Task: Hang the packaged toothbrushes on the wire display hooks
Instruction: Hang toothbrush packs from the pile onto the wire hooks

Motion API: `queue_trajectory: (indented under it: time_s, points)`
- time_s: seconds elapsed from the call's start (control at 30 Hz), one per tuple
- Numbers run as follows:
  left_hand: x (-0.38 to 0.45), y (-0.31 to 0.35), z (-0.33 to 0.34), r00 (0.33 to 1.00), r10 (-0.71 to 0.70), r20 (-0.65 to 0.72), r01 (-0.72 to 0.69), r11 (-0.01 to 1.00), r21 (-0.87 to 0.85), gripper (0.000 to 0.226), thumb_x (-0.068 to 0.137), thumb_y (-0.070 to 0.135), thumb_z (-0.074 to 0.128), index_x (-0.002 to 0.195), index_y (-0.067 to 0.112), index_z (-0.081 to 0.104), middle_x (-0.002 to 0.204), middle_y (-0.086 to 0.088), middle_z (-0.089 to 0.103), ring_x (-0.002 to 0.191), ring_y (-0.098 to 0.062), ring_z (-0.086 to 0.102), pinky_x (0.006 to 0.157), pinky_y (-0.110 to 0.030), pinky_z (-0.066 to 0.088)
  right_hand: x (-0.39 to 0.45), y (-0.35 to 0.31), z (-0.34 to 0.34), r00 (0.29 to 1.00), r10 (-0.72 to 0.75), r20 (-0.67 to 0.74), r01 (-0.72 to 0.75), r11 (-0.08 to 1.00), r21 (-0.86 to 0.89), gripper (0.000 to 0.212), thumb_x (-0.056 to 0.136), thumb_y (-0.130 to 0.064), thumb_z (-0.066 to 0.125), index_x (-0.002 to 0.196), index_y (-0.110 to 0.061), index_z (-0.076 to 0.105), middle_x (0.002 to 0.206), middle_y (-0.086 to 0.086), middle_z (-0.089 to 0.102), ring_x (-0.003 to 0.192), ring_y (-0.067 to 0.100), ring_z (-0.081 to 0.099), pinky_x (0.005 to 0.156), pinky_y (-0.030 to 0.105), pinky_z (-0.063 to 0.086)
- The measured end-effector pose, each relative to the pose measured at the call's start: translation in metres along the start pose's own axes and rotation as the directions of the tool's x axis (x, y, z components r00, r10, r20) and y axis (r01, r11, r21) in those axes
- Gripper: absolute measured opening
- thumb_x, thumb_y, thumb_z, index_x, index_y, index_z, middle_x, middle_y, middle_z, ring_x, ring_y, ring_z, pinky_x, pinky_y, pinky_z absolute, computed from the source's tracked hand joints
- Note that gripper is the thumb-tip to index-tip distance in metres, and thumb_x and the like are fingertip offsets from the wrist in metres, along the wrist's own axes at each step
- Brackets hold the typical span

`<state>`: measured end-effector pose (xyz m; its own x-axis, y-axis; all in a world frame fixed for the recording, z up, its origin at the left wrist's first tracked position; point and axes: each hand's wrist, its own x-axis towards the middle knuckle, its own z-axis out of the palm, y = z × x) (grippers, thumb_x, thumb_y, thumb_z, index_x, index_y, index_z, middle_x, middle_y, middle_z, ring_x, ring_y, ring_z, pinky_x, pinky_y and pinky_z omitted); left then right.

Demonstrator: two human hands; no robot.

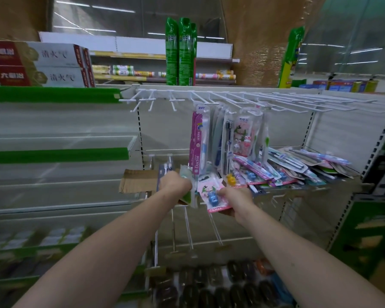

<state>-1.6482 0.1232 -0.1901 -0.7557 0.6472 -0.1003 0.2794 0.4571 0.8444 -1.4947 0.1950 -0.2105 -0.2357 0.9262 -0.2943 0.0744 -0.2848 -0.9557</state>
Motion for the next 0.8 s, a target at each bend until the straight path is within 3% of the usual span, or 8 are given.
queue_trajectory:
  time_s: [0.13, 0.23, 0.33, 0.43, 0.57, 0.63, 0.73, 0.8]
  points:
    - [-0.014, -0.003, -0.002, 1.000, -0.007, 0.022, 0.008, 1.000, -0.018, 0.027, 0.093, 0.013, 0.070, 0.082, 0.011, 0.046, 0.092, -0.011, 0.058, 0.077, -0.024, 0.065, 0.052, -0.030, 0.058, -0.009, 0.007, -0.004, 1.000, 0.003, 0.012, -0.003, 0.999, -0.047, 0.024, 0.080, 0.001, 0.073, 0.099, -0.005, 0.059, 0.099, 0.018, 0.069, 0.083, 0.033, 0.073, 0.063, 0.045, 0.063]
    - [-0.026, -0.002, -0.003, 1.000, -0.015, 0.023, 0.016, 0.999, -0.034, 0.022, 0.093, 0.013, 0.070, 0.089, 0.008, 0.048, 0.099, -0.013, 0.059, 0.081, -0.026, 0.065, 0.052, -0.030, 0.057, -0.013, 0.008, -0.010, 0.999, 0.001, 0.042, 0.003, 0.996, -0.086, 0.028, 0.080, 0.002, 0.071, 0.105, -0.003, 0.060, 0.100, 0.018, 0.067, 0.084, 0.032, 0.072, 0.063, 0.041, 0.063]
    - [-0.035, 0.000, -0.003, 1.000, -0.014, 0.003, 0.015, 0.999, -0.047, 0.021, 0.094, 0.013, 0.069, 0.098, 0.007, 0.049, 0.098, -0.012, 0.057, 0.077, -0.024, 0.062, 0.053, -0.029, 0.055, -0.014, 0.006, -0.014, 0.998, -0.033, 0.058, 0.039, 0.992, -0.119, 0.034, 0.077, 0.001, 0.072, 0.108, -0.004, 0.060, 0.099, 0.017, 0.069, 0.083, 0.032, 0.072, 0.071, 0.047, 0.064]
    - [-0.048, 0.003, -0.002, 0.999, -0.037, -0.028, 0.035, 0.997, -0.061, 0.020, 0.093, 0.011, 0.068, 0.093, 0.007, 0.049, 0.096, -0.011, 0.057, 0.076, -0.023, 0.062, 0.056, -0.031, 0.058, -0.015, 0.004, -0.020, 0.996, -0.055, 0.077, 0.066, 0.986, -0.156, 0.030, 0.076, 0.001, 0.072, 0.103, -0.004, 0.061, 0.095, 0.015, 0.069, 0.082, 0.029, 0.073, 0.076, 0.050, 0.063]
    - [-0.065, 0.007, -0.003, 0.991, -0.089, -0.103, 0.082, 0.995, -0.064, 0.020, 0.087, 0.010, 0.071, 0.084, 0.009, 0.051, 0.091, -0.013, 0.057, 0.076, -0.028, 0.062, 0.048, -0.034, 0.056, -0.017, 0.000, -0.030, 0.992, -0.094, 0.087, 0.108, 0.979, -0.176, 0.017, 0.078, 0.006, 0.070, 0.093, 0.002, 0.063, 0.090, 0.019, 0.069, 0.076, 0.028, 0.068, 0.059, 0.036, 0.056]
    - [-0.073, 0.006, -0.003, 0.986, -0.129, -0.104, 0.116, 0.986, -0.123, 0.025, 0.086, 0.007, 0.071, 0.081, 0.011, 0.047, 0.091, -0.014, 0.055, 0.076, -0.029, 0.060, 0.053, -0.038, 0.059, -0.019, 0.001, -0.035, 0.988, -0.105, 0.111, 0.125, 0.973, -0.193, 0.015, 0.078, 0.006, 0.070, 0.091, 0.002, 0.062, 0.091, 0.020, 0.068, 0.078, 0.028, 0.067, 0.066, 0.040, 0.057]
    - [-0.088, 0.004, -0.003, 0.979, -0.164, -0.120, 0.146, 0.979, -0.145, 0.023, 0.083, 0.007, 0.073, 0.095, 0.005, 0.053, 0.097, -0.016, 0.058, 0.080, -0.031, 0.063, 0.048, -0.035, 0.055, -0.023, 0.006, -0.039, 0.982, -0.090, 0.165, 0.125, 0.969, -0.215, 0.016, 0.080, 0.005, 0.070, 0.094, -0.001, 0.062, 0.095, 0.017, 0.067, 0.085, 0.027, 0.069, 0.078, 0.044, 0.061]
    - [-0.099, 0.002, -0.004, 0.972, -0.178, -0.155, 0.158, 0.978, -0.136, 0.031, 0.082, 0.009, 0.073, 0.106, 0.003, 0.056, 0.097, -0.017, 0.059, 0.084, -0.034, 0.066, 0.045, -0.033, 0.053, -0.029, 0.008, -0.041, 0.976, -0.093, 0.198, 0.136, 0.966, -0.219, 0.016, 0.081, 0.004, 0.070, 0.094, -0.001, 0.064, 0.095, 0.016, 0.068, 0.086, 0.028, 0.070, 0.072, 0.044, 0.062]
